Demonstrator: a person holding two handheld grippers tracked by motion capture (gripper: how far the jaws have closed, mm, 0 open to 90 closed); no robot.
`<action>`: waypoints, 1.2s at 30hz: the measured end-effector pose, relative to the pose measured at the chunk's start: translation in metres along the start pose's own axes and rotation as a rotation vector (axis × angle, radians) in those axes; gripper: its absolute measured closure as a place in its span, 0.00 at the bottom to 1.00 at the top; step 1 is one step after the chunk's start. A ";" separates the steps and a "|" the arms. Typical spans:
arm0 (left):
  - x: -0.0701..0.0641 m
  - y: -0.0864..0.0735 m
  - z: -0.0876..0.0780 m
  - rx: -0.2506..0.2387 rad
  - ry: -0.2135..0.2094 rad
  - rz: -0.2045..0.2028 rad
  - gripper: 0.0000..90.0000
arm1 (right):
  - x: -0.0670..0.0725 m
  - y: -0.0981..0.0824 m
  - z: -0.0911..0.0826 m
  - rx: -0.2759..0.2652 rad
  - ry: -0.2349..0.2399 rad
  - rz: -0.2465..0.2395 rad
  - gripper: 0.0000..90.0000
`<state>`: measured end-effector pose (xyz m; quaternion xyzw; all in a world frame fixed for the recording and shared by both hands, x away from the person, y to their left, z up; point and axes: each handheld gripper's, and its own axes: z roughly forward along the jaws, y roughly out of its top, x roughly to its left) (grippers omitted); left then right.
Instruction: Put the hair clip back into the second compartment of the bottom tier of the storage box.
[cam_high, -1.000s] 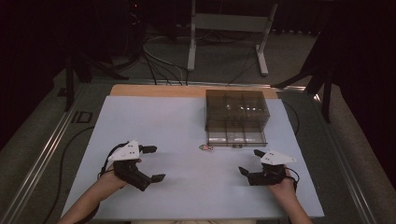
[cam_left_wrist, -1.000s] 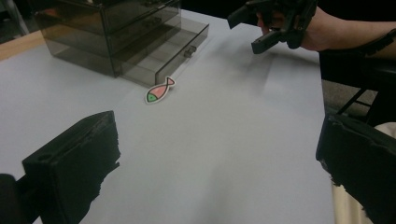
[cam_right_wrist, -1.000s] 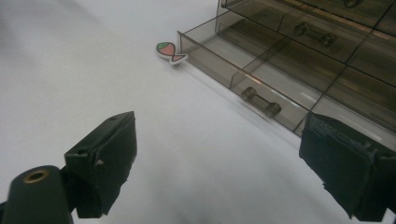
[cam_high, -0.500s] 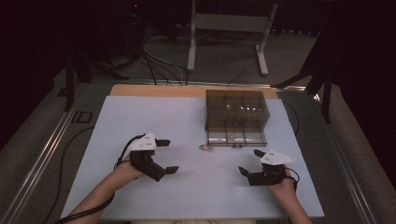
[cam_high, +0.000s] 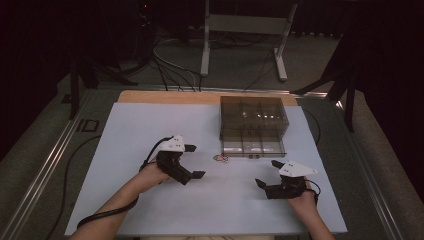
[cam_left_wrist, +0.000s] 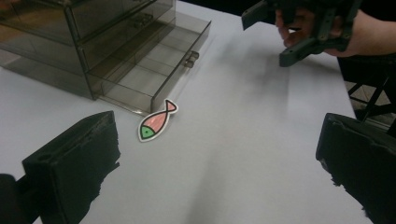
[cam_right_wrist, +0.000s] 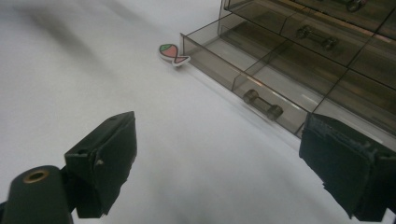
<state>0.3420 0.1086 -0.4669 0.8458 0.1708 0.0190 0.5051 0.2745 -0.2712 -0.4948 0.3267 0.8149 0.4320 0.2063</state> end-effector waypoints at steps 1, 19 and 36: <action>0.000 0.000 0.000 0.000 0.000 0.000 0.00 | 0.000 0.000 0.000 0.000 0.001 0.000 0.13; 0.029 0.002 0.051 0.073 0.004 -0.028 0.00 | 0.000 0.000 0.000 0.000 0.009 -0.007 0.13; 0.048 0.004 0.078 0.120 0.083 -0.007 0.19 | 0.001 0.000 0.000 0.006 0.014 -0.018 0.13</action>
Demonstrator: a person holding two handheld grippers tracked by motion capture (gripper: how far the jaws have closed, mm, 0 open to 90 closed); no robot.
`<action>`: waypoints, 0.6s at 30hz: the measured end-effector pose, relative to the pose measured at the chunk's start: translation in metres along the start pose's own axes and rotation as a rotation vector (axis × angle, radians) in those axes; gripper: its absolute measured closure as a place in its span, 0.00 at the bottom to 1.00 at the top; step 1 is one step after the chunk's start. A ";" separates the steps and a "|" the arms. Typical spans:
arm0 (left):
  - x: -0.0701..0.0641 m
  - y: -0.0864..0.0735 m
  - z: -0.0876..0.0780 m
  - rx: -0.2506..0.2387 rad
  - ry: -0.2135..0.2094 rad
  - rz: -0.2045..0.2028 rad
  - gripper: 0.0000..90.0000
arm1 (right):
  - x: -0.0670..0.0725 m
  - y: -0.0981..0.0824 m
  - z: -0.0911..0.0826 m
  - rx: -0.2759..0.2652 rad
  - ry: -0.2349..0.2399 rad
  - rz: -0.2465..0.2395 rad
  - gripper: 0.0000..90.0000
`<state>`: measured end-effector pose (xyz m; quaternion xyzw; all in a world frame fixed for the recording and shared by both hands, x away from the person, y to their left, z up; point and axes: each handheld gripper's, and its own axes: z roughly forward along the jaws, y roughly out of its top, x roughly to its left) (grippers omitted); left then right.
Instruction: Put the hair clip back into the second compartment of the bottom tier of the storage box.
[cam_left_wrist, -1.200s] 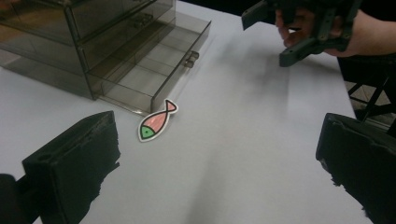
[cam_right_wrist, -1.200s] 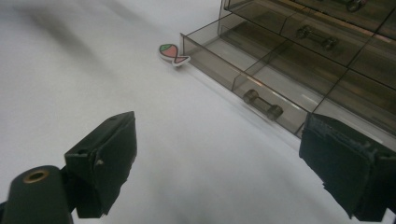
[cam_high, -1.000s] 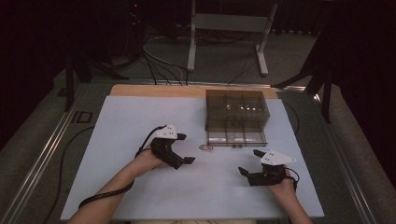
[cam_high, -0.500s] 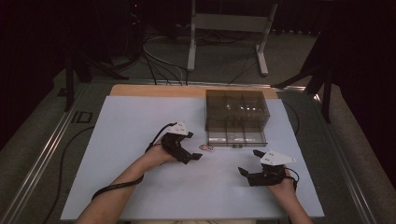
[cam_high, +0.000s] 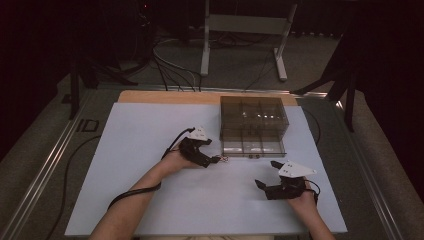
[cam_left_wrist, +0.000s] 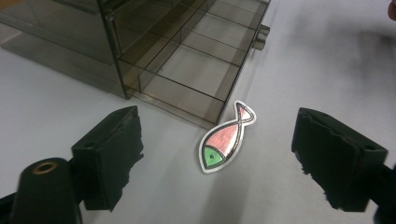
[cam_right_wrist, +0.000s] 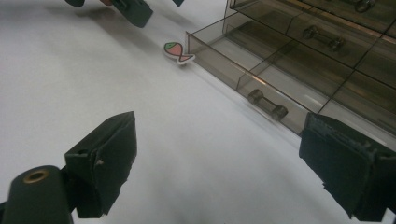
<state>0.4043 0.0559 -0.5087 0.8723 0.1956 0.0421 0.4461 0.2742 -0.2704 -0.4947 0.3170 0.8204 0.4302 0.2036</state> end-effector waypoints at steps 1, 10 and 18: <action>0.000 0.000 0.001 0.006 0.005 0.008 0.20 | 0.000 0.000 0.000 0.001 -0.001 -0.001 0.13; 0.005 0.000 0.014 0.056 -0.018 -0.010 0.35 | 0.000 0.000 0.000 0.005 0.001 -0.001 0.13; 0.002 0.002 0.022 0.111 -0.033 0.013 0.51 | 0.000 0.000 0.001 0.009 0.002 -0.004 0.13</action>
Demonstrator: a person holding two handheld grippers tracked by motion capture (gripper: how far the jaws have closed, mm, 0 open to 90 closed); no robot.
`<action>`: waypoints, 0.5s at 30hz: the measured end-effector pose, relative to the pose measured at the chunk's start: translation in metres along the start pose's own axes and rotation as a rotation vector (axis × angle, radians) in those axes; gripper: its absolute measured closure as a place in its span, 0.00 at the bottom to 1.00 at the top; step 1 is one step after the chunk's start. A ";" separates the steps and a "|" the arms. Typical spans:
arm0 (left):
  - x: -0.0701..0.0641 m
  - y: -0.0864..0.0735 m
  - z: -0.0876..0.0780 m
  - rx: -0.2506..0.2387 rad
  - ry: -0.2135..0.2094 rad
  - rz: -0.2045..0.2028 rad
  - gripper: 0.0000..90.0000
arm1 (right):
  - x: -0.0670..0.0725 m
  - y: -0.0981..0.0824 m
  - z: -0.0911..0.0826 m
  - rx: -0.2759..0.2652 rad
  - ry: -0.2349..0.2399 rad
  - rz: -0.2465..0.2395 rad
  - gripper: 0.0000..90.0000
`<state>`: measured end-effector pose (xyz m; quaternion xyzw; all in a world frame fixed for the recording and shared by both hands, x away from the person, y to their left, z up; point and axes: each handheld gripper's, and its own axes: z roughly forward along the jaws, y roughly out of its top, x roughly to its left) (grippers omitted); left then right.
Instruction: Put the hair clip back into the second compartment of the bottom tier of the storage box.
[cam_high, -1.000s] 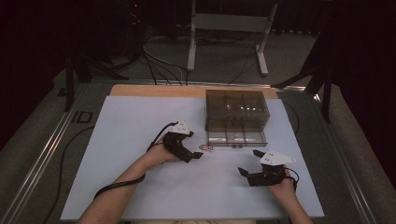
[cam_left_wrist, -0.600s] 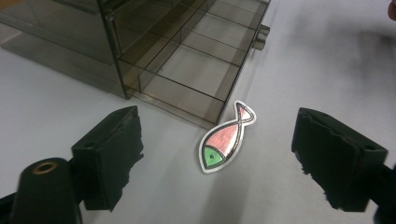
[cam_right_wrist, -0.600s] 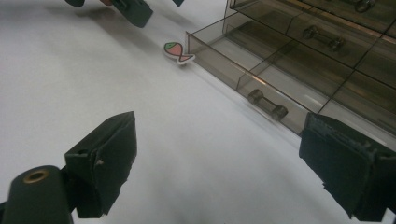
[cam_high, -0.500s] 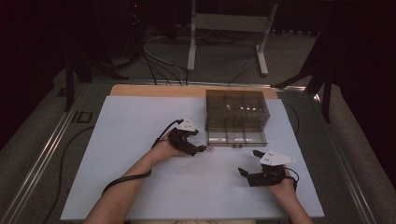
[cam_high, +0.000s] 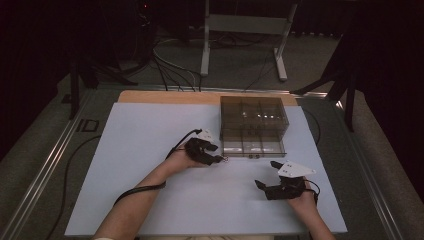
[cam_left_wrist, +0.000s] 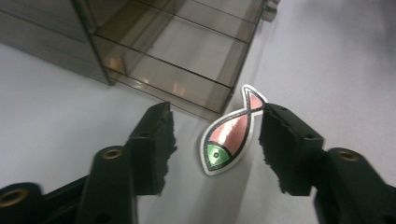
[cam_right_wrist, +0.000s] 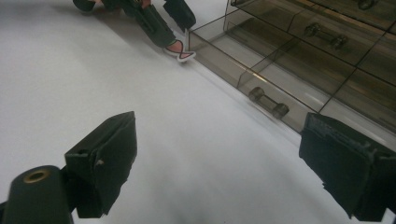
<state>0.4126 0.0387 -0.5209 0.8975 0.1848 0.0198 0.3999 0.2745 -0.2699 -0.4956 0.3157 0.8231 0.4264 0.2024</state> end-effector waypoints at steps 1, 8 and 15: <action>0.000 0.000 0.000 0.000 0.000 0.000 0.53 | 0.000 0.000 0.000 0.000 0.000 0.000 0.13; -0.001 0.002 0.006 0.033 -0.022 0.012 0.64 | 0.000 0.000 0.000 0.002 0.002 -0.005 0.13; -0.001 0.004 0.007 0.042 -0.024 0.017 0.71 | 0.000 0.000 0.001 0.002 0.001 -0.003 0.13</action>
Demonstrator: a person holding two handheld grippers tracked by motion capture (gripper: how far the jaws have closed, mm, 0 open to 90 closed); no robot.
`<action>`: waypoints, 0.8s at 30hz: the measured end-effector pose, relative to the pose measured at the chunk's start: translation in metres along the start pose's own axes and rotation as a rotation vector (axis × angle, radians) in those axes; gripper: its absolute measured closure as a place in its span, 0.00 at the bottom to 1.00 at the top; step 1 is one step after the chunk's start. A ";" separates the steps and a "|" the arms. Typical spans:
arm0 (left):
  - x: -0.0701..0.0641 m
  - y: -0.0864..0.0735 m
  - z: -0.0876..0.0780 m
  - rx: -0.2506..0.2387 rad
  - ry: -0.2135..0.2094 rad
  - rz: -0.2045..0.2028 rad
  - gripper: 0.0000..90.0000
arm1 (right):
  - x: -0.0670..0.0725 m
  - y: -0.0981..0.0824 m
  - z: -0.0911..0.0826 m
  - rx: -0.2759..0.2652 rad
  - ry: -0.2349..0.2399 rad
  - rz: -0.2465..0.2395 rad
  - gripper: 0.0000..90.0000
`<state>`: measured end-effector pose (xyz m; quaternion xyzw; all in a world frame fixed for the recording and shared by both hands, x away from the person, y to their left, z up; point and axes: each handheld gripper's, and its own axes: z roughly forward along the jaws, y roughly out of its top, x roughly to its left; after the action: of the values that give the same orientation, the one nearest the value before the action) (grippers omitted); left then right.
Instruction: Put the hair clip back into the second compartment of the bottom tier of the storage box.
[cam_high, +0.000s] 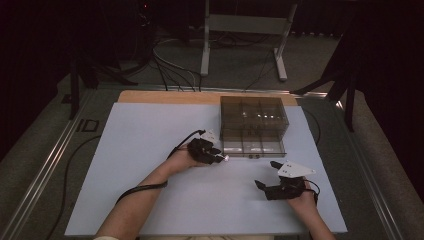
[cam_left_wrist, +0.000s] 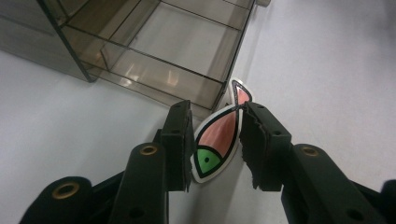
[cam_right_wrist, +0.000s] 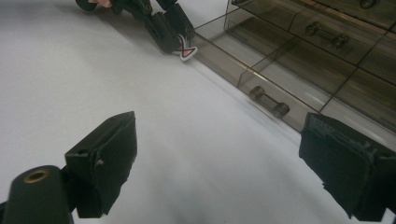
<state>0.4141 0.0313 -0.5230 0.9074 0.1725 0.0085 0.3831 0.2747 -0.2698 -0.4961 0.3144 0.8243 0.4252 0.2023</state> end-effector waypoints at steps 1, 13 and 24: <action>0.000 0.000 0.000 0.000 0.000 0.000 0.71 | 0.000 0.000 0.000 0.000 0.000 0.000 0.13; -0.001 -0.003 -0.006 0.006 -0.008 0.012 0.83 | -0.001 0.000 0.000 0.002 -0.008 0.001 0.13; -0.011 -0.005 -0.005 0.024 -0.016 0.063 0.88 | -0.001 0.000 0.000 0.005 -0.008 0.001 0.13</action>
<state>0.4016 0.0346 -0.5214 0.9169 0.1408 0.0112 0.3732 0.2756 -0.2705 -0.4963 0.3170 0.8244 0.4218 0.2047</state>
